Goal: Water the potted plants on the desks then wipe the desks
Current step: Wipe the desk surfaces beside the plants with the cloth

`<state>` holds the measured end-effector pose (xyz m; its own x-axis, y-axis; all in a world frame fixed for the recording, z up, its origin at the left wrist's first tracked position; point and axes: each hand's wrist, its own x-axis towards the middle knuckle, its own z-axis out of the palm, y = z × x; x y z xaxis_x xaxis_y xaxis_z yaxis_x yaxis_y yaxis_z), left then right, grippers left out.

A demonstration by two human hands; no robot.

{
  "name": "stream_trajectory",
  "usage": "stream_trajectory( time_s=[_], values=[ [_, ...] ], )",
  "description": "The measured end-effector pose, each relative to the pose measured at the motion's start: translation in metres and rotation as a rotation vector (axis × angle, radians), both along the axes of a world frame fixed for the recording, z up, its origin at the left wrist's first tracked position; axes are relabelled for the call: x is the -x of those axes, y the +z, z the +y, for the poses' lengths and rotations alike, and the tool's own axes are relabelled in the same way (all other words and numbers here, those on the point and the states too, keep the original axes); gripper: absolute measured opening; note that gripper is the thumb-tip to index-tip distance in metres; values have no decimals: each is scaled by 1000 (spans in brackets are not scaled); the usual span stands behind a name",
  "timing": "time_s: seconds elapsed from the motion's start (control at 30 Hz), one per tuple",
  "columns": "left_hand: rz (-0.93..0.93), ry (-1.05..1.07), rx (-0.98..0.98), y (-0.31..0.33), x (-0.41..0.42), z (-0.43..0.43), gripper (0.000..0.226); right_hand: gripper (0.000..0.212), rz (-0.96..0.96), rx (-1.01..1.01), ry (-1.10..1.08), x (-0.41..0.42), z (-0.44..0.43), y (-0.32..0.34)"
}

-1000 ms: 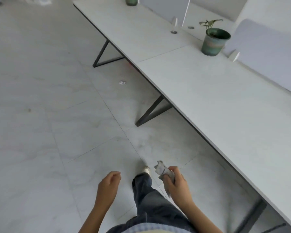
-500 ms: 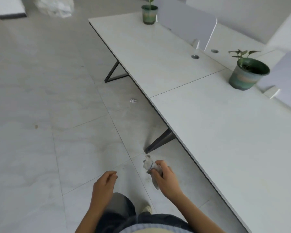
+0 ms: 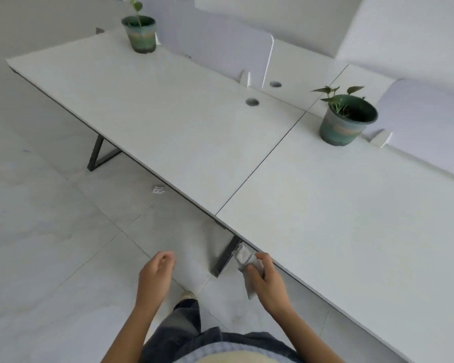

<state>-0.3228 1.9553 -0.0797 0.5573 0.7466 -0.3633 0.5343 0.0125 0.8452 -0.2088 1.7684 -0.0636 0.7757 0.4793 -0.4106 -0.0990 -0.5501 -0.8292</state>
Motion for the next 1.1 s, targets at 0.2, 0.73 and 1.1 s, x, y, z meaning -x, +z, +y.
stream_trajectory(
  time_s=[0.2,0.73,1.1],
  values=[
    [-16,-202,38,0,-49,48,15,6,144,-198,-560,-15,34,20],
    [-16,-478,-197,6,-230,49,19,58,-293,802,-208,-188,-39,-21],
    [358,-790,-767,-34,-355,34,55,93,-379,779,132,-279,10,-39]
  ],
)
